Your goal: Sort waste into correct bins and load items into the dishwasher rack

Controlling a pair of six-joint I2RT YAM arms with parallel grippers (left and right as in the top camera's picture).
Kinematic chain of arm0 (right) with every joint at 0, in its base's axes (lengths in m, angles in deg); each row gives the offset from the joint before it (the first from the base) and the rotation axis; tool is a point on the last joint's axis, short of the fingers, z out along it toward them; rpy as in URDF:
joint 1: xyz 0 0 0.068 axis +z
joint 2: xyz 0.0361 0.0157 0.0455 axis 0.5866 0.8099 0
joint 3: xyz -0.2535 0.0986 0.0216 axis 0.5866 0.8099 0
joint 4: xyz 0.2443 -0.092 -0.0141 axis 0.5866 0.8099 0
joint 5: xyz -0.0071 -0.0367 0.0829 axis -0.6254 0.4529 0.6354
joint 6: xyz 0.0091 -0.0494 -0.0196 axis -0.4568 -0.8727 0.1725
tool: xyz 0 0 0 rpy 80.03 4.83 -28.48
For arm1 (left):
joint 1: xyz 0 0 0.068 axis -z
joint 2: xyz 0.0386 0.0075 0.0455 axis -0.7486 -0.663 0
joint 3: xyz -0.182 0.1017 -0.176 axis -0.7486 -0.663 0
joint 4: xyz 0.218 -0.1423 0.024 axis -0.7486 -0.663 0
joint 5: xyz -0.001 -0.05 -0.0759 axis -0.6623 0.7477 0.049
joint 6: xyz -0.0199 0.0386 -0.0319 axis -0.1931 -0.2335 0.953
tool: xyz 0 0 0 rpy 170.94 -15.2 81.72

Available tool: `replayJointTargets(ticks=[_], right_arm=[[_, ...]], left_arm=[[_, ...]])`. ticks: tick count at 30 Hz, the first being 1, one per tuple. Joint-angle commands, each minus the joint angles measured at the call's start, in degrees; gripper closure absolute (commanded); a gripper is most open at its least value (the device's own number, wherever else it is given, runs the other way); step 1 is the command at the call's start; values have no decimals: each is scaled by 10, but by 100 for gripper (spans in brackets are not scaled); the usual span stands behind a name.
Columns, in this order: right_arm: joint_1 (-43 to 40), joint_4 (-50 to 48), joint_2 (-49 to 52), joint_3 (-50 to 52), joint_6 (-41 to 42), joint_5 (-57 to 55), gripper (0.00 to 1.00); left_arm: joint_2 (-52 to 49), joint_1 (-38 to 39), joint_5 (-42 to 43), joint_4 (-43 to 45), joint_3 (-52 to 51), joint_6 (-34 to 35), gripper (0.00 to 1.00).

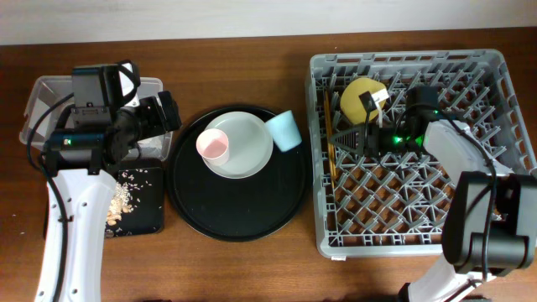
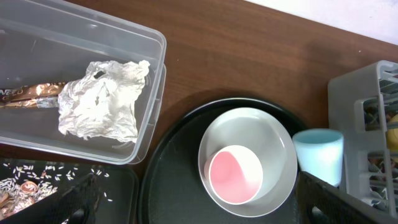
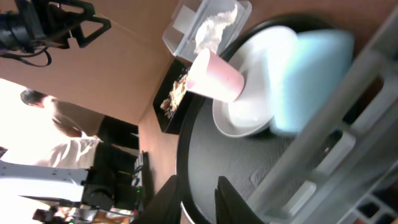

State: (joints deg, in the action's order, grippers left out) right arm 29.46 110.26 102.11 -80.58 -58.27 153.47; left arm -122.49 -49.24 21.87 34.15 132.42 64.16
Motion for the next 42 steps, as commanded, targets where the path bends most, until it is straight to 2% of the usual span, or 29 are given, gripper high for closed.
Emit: replayJointTargets(ticks=[1,4,7,11,13,15,18,22,24,27,31,35,42], right_arm=[[4,21,-10,0,-10,-53,82],[27,37,-50,-7,2,-144,82],[61,39,-96,-24,54,-231,83],[146,39,-160,-62,101,-397,80],[209,35,-177,-87,118,-510,77],[268,23,-175,-109,175,-639,72],[331,-24,-173,-112,181,-705,65],[402,-86,-158,-112,181,-711,60],[436,-110,-141,-112,175,-711,49],[472,-144,-105,-112,173,-711,42],[494,-193,-49,-112,173,-710,40],[516,-263,5,-112,122,-658,39],[536,-332,55,-112,47,-678,38]], left_arm=[[2,-2,0,1,7,1,1],[2,-2,0,1,7,1,1],[2,-2,0,1,7,1,1],[2,-2,0,1,7,1,1],[2,-2,0,1,7,1,1],[2,-1,0,1,7,1,1],[2,-2,0,1,7,1,1],[2,-2,0,1,7,1,1],[2,-2,0,1,7,1,1],[2,-2,0,1,7,1,1],[2,-2,0,1,7,1,1],[2,-2,0,1,7,1,1],[2,-2,0,1,7,1,1]])
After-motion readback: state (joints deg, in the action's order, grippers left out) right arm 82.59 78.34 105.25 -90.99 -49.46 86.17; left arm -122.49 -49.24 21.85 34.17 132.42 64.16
